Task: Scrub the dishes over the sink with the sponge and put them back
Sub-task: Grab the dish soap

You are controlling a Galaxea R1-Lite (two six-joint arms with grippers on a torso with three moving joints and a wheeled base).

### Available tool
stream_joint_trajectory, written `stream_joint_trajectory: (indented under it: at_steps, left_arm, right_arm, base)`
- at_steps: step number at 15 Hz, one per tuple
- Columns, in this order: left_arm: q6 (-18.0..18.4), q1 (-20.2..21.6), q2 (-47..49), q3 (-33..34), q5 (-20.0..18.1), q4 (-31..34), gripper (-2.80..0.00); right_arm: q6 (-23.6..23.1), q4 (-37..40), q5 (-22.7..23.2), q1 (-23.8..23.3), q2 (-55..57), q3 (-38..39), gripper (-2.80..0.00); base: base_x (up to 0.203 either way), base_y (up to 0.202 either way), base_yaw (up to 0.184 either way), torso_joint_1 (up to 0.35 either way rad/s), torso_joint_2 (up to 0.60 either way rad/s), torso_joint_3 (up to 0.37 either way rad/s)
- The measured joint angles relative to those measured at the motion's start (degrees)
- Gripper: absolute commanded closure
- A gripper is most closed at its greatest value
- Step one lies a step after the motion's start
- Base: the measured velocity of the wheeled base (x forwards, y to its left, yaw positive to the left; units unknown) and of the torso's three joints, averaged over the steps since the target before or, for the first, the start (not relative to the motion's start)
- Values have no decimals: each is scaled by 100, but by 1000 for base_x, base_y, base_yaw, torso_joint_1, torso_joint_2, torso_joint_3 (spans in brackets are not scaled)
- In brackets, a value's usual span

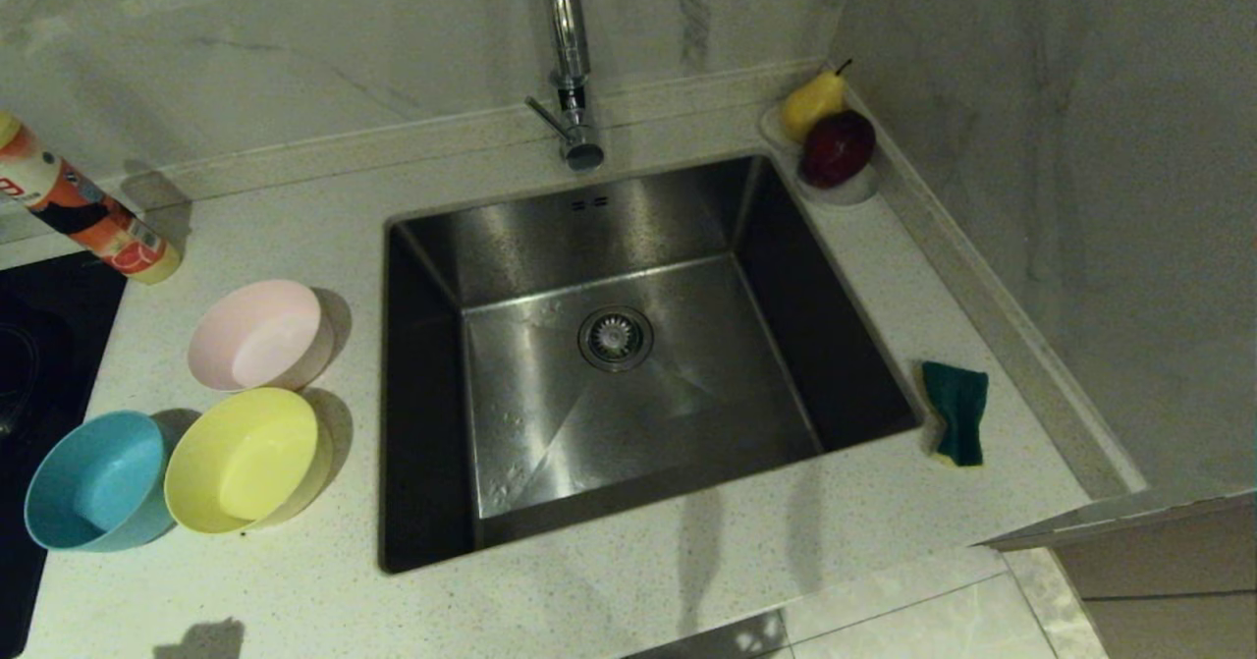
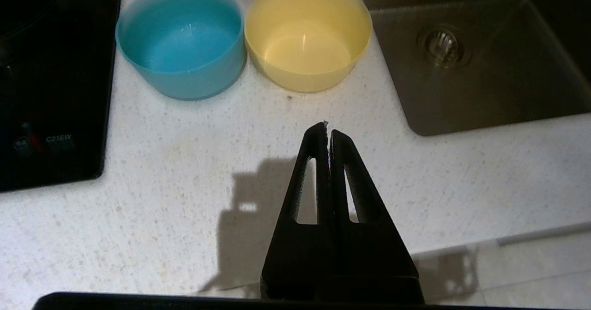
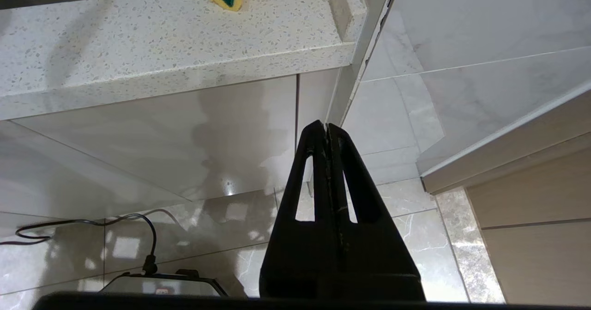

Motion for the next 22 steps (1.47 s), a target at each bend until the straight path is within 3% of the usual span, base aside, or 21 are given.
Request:
stream_joint_trajectory:
  at_steps: [3, 6, 12, 15, 18, 22]
  left_arm:
    - [-14, -2, 462, -1028, 166, 39, 0]
    - [-35, 28, 1393, -2134, 583, 58, 0]
    - [-687, 67, 4215, -4035, 2436, -334, 0]
    - [-1093, 74, 5604, -4683, 2994, -806, 0]
    - [-1369, 82, 6867, -5095, 3537, -1722, 0]
    - [-1489, 255, 8235, -5638, 3674, -2415, 0]
  right_arm:
    - [0, 4, 0, 0, 0, 0, 0]
    - [-2, 3, 0, 0, 0, 0, 0]
    - [0, 7, 0, 0, 0, 0, 0]
    - [-2, 6, 0, 0, 0, 0, 0]
    - [-2, 4, 0, 0, 0, -1, 0]
    - [0, 2, -2, 0, 0, -1, 0]
  base:
    - [0, 0, 0, 0, 0, 0]
    - [0, 0, 0, 0, 0, 0]
    - [0, 0, 0, 0, 0, 0]
    - [0, 0, 0, 0, 0, 0]
    - [0, 0, 0, 0, 0, 0]
    - [0, 0, 0, 0, 0, 0]
